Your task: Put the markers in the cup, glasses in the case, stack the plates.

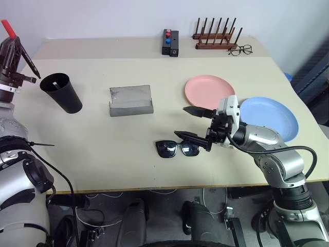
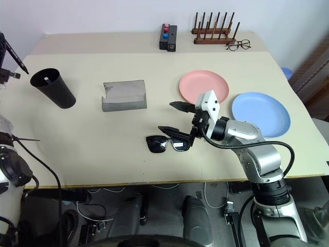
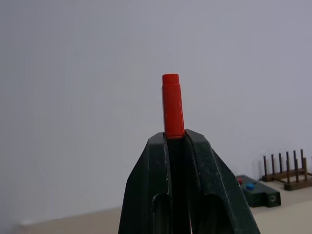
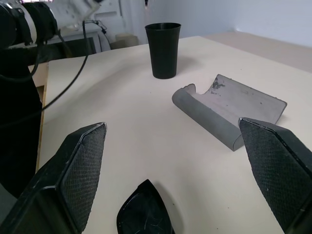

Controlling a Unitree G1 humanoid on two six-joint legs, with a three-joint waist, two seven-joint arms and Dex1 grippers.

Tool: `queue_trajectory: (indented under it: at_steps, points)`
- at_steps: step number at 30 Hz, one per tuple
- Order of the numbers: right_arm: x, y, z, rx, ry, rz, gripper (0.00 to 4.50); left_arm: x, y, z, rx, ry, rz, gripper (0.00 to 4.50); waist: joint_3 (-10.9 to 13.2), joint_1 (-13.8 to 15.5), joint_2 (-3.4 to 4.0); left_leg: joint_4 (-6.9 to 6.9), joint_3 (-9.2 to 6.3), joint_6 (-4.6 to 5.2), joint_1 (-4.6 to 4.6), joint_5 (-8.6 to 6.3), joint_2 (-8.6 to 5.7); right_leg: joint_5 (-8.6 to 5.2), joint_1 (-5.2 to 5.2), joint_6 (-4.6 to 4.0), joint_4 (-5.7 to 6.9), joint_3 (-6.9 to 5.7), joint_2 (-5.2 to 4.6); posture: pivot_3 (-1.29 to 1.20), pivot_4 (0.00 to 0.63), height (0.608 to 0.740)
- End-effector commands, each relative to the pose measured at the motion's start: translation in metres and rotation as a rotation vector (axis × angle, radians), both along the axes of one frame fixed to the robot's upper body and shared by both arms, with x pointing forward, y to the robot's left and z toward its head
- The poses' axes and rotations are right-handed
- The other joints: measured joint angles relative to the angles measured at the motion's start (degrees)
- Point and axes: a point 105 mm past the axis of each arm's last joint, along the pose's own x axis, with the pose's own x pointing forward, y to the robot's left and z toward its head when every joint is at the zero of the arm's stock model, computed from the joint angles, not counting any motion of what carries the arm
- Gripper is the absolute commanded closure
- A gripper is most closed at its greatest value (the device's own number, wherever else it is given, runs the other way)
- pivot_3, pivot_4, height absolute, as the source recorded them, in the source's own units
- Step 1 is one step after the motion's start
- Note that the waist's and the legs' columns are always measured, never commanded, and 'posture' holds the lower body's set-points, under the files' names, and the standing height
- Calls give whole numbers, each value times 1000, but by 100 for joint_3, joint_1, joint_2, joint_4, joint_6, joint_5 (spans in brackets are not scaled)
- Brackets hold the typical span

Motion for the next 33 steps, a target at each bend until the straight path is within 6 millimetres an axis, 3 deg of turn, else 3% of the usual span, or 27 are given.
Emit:
queue_trajectory:
  at_steps: [1, 28, 33]
  points:
    - [-6, 0, 12, 12, -44, 11, 96, 0, 0, 6, 4, -34, 24, 4454, 0, -1, -1, 0, 0, 0, 0, 0, 0, 0, 0, 0, 0, 0, 0, 0, 150, 740]
    - [-14, -6, 12, -6, -23, -14, 96, 15, -12, -22, -15, 56, 17, 4454, 0, -3, -4, -1, -1, 0, 0, 0, 0, 0, 0, 0, 0, 0, 0, 0, 150, 740]
    - [-13, -6, 12, -5, -21, -17, 96, 14, -8, -19, -23, 52, 31, 2210, 0, 3, -4, 0, -1, 0, 0, 0, 0, 0, 0, 0, 0, 0, 0, 0, 150, 740]
